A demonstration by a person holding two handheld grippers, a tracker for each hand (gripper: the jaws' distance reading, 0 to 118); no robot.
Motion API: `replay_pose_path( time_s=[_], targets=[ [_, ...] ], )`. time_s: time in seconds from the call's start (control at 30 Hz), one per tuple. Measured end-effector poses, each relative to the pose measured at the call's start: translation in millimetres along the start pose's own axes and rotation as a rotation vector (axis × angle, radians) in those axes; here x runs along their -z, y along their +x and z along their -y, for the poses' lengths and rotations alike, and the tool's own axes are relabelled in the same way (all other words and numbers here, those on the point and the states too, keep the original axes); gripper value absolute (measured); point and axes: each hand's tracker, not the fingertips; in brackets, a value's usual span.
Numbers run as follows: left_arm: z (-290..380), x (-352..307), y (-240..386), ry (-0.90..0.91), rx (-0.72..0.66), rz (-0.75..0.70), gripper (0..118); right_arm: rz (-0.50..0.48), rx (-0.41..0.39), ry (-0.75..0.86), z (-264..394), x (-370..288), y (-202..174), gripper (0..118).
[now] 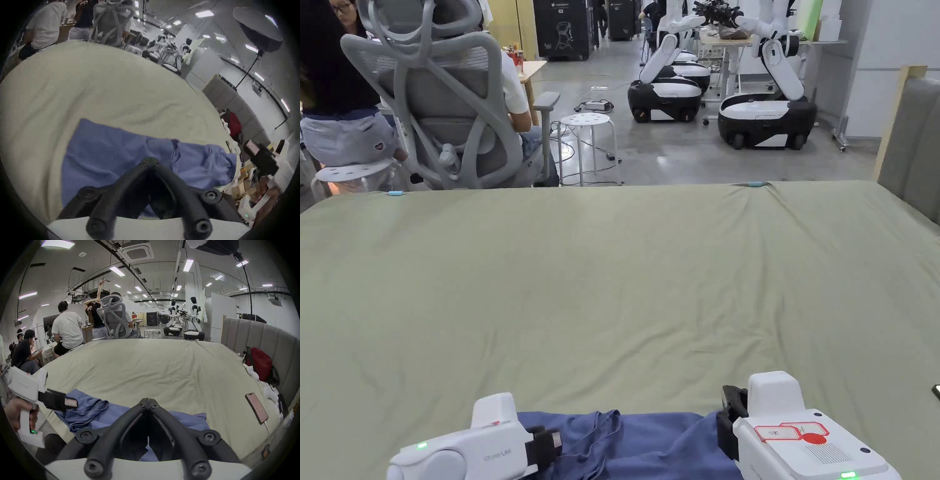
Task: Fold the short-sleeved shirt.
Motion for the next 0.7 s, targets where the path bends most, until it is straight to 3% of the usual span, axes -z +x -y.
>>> replay_pose_path(
  time_s=[0.3,0.4,0.47,0.67,0.7],
  targets=[
    [31,36,51,-0.101,0.115,0.069,0,0.012,-0.008,-0.011,0,-1,2,0],
    [25,25,57,-0.064,0.174,0.014,0,0.012,-0.023,-0.009,-4,-4,-1,0],
    [14,0,55,0.034,0.160,0.032,0,0.015,-0.036,0.002,-7,-6,-3,0],
    [-2,-38,7,0.096,0.064,0.007,1,0.007,-0.042,0.005,-11,1,-18,0],
    [-1,-45,-7,0.119,0.038,-0.007,24,0.002,-0.044,0.003,-11,1,-21,0]
  ],
)
